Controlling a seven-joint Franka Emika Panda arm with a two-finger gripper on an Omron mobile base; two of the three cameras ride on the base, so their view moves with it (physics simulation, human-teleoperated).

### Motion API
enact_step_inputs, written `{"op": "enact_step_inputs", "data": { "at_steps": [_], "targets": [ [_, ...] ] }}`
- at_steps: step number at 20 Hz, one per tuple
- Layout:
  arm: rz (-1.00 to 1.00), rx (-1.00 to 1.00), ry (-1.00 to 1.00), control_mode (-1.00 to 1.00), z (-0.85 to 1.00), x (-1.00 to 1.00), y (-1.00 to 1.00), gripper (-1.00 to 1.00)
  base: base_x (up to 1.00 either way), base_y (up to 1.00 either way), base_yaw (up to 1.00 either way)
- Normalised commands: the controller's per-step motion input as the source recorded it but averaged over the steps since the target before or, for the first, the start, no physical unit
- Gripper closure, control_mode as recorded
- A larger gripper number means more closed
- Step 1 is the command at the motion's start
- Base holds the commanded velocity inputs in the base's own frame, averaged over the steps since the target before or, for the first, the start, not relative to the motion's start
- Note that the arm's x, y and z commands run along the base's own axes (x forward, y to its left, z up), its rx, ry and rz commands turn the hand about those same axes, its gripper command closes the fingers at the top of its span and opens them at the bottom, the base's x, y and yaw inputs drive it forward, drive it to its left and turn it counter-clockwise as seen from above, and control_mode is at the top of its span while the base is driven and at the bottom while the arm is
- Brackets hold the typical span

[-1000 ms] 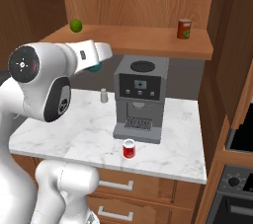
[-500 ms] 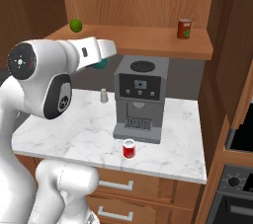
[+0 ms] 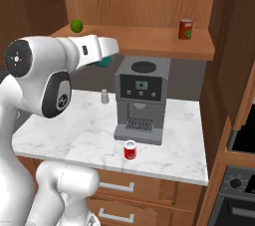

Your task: Pick the cans from the counter and place them in their designated side in the cabinet.

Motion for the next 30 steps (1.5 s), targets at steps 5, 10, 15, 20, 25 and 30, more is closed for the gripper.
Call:
{"op": "enact_step_inputs", "data": {
  "at_steps": [5,10,15,20,25,30],
  "targets": [
    [0.05,0.02,-0.05,-1.0,0.0,-0.28,-0.09,1.0,0.0,0.0,0.0],
    [-0.01,0.0,-0.12,-1.0,0.05,-0.14,-0.01,1.0,0.0,0.0,0.0],
    [-0.04,0.0,-0.07,-1.0,0.21,0.0,-0.04,1.0,0.0,0.0,0.0],
    [-0.04,0.01,-0.01,-1.0,0.23,0.0,-0.08,1.0,0.0,0.0,0.0],
    [0.0,0.02,0.02,-1.0,0.23,0.0,-0.1,1.0,0.0,0.0,0.0],
    [0.0,0.03,0.04,-1.0,0.19,0.0,-0.11,1.0,0.0,0.0,0.0]
  ]
}}
